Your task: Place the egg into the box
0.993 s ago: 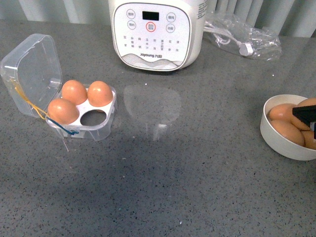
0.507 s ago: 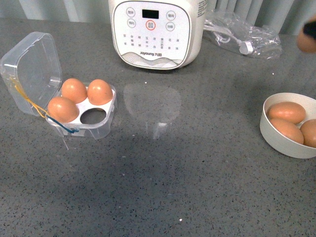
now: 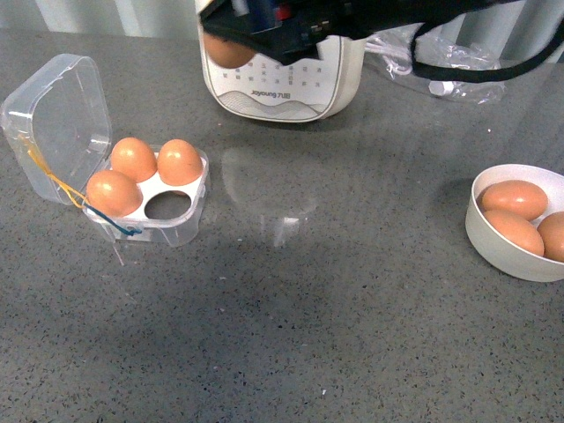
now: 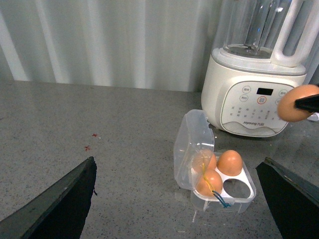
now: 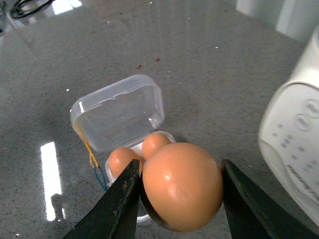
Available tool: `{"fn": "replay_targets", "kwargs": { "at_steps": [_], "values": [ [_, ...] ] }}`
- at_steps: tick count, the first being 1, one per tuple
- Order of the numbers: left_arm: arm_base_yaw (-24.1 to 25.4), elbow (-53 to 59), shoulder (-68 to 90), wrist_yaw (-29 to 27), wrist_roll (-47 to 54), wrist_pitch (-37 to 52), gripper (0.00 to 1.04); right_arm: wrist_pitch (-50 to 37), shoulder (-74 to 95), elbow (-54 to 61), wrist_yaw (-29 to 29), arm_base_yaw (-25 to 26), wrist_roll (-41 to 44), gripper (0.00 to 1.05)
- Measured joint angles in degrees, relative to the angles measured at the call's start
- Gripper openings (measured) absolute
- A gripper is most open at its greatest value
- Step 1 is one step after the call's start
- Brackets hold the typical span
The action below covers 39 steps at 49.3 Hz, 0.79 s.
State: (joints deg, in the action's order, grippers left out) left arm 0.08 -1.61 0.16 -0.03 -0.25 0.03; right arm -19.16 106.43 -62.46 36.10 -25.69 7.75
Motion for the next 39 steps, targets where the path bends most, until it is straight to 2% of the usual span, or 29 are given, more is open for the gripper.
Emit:
{"fn": "replay_targets", "kwargs": {
  "at_steps": [19, 39],
  "values": [
    [0.0, 0.0, 0.0, 0.0, 0.0, 0.0, 0.98, 3.3, 8.9, -3.7, 2.0, -6.1, 1.6, 0.40],
    [0.0, 0.0, 0.0, 0.0, 0.0, 0.0, 0.98, 5.5, 10.9, -6.3, 2.4, -6.8, 3.7, 0.40]
  ]
}}
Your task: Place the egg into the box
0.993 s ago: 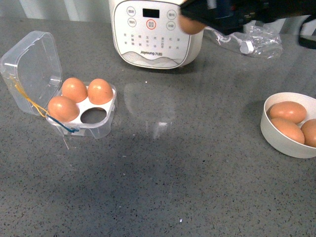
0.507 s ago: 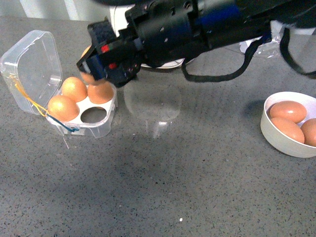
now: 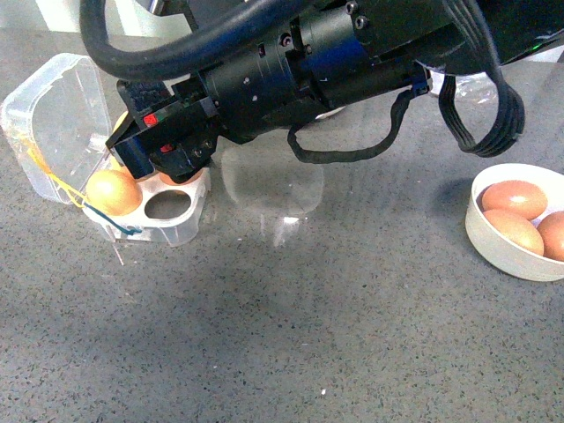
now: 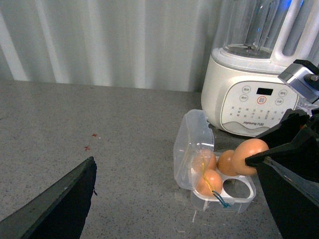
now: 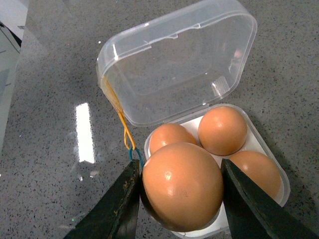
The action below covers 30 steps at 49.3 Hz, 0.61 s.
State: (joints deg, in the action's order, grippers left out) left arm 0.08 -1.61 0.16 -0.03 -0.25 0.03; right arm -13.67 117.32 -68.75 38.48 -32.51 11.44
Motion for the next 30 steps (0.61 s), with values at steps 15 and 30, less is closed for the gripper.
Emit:
{"fn": "replay_targets", "kwargs": {
  "at_steps": [15, 30],
  "values": [
    [0.0, 0.0, 0.0, 0.0, 0.0, 0.0, 0.98, -0.9, 0.7, 0.2, -1.6, 0.2, 2.6, 0.63],
    [0.0, 0.0, 0.0, 0.0, 0.0, 0.0, 0.98, -3.7, -5.4, 5.2, -2.2, 2.3, 0.4, 0.97]
  ]
}}
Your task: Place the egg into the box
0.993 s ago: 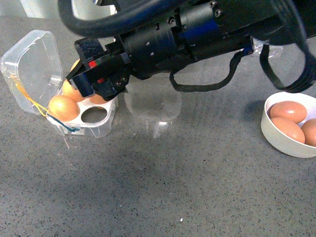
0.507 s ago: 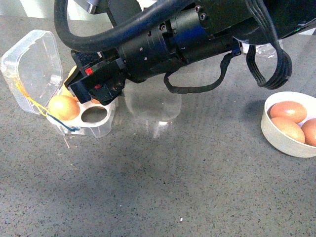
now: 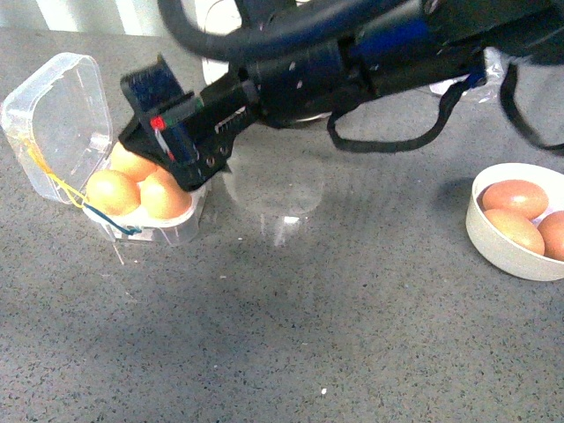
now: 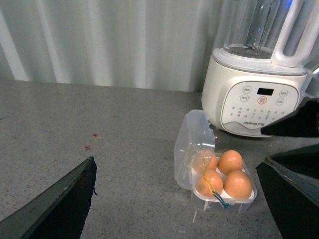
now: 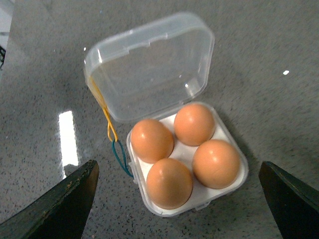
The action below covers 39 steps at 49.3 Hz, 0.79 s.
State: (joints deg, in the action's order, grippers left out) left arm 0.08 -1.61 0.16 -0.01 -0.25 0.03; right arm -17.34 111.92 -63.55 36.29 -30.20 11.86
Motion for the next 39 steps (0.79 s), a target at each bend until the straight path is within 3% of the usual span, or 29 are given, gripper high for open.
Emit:
{"fn": "replay_targets", "kwargs": {
  "at_steps": [8, 16, 23, 25, 29, 31, 39],
  "values": [
    [0.0, 0.0, 0.0, 0.0, 0.0, 0.0, 0.98, -4.9, -6.4, 4.5, -5.1, 1.3, -1.9, 0.97],
    [0.0, 0.0, 0.0, 0.0, 0.0, 0.0, 0.98, -10.6, -12.4, 10.3, -20.0, 4.1, -7.0, 0.97],
    [0.0, 0.0, 0.0, 0.0, 0.0, 0.0, 0.98, -12.3, -12.4, 11.6, -23.5, 5.2, -9.2, 0.96],
    [0.0, 0.0, 0.0, 0.0, 0.0, 0.0, 0.98, -18.3, -12.3, 13.6, -30.6, 4.6, -9.8, 0.91],
    [0.0, 0.0, 0.0, 0.0, 0.0, 0.0, 0.98, -34.5, -13.7, 22.0, -51.8, 4.3, -10.6, 0.75],
    [0.0, 0.0, 0.0, -0.2, 0.0, 0.0, 0.98, -39.4, -16.4, 26.6, -56.9, 5.3, -10.8, 0.66],
    [0.0, 0.0, 0.0, 0.0, 0.0, 0.0, 0.98, -42.9, -25.1, 36.6, -55.7, 10.7, -11.1, 0.41]
  ]
}}
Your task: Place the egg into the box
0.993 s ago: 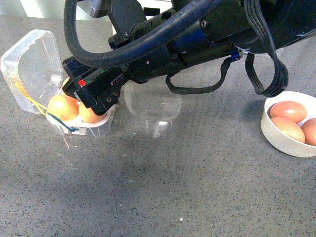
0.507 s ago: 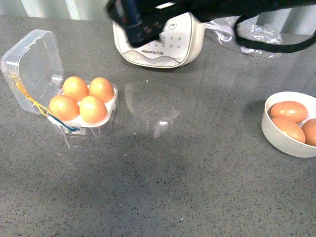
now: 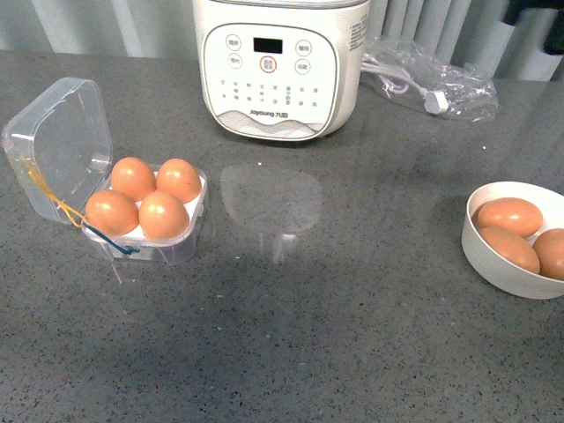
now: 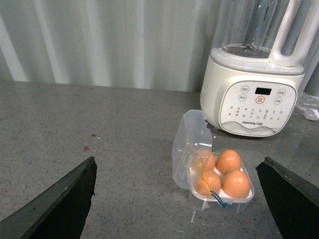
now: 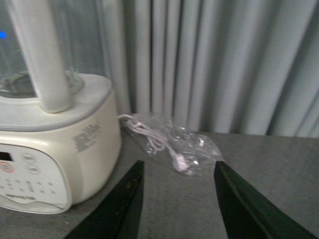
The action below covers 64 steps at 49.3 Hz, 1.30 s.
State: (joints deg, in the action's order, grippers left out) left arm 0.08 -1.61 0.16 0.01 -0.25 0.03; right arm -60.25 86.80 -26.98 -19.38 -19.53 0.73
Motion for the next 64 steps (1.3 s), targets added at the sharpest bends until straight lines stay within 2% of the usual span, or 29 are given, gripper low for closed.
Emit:
{"fn": "replay_targets", "kwargs": {
  "at_steps": [6, 10, 11, 23, 36, 39, 42, 64],
  "values": [
    [0.0, 0.0, 0.0, 0.0, 0.0, 0.0, 0.98, -0.1, -4.4, 5.8, 2.4, 3.0, -0.1, 0.24],
    [0.0, 0.0, 0.0, -0.1, 0.0, 0.0, 0.98, 0.2, -9.3, 10.5, 5.9, 5.0, -0.1, 0.04],
    [0.0, 0.0, 0.0, -0.1, 0.0, 0.0, 0.98, 0.4, -10.3, 11.2, 6.3, 5.4, 0.0, 0.03],
    [0.0, 0.0, 0.0, 0.0, 0.0, 0.0, 0.98, 0.1, -18.4, 20.0, 10.6, 10.5, -0.1, 0.03],
    [0.0, 0.0, 0.0, -0.1, 0.0, 0.0, 0.98, 10.7, -33.8, 24.6, 14.3, 14.4, -0.1, 0.03],
    [0.0, 0.0, 0.0, -0.1, 0.0, 0.0, 0.98, 13.6, -37.4, 25.2, 18.7, 17.1, -0.1, 0.03],
    [0.0, 0.0, 0.0, -0.1, 0.0, 0.0, 0.98, 16.7, -41.1, 25.8, 19.0, 18.9, -0.1, 0.03],
    [0.0, 0.0, 0.0, 0.0, 0.0, 0.0, 0.98, 30.5, -56.5, 26.7, 19.3, 19.4, -0.1, 0.03]
  ]
}}
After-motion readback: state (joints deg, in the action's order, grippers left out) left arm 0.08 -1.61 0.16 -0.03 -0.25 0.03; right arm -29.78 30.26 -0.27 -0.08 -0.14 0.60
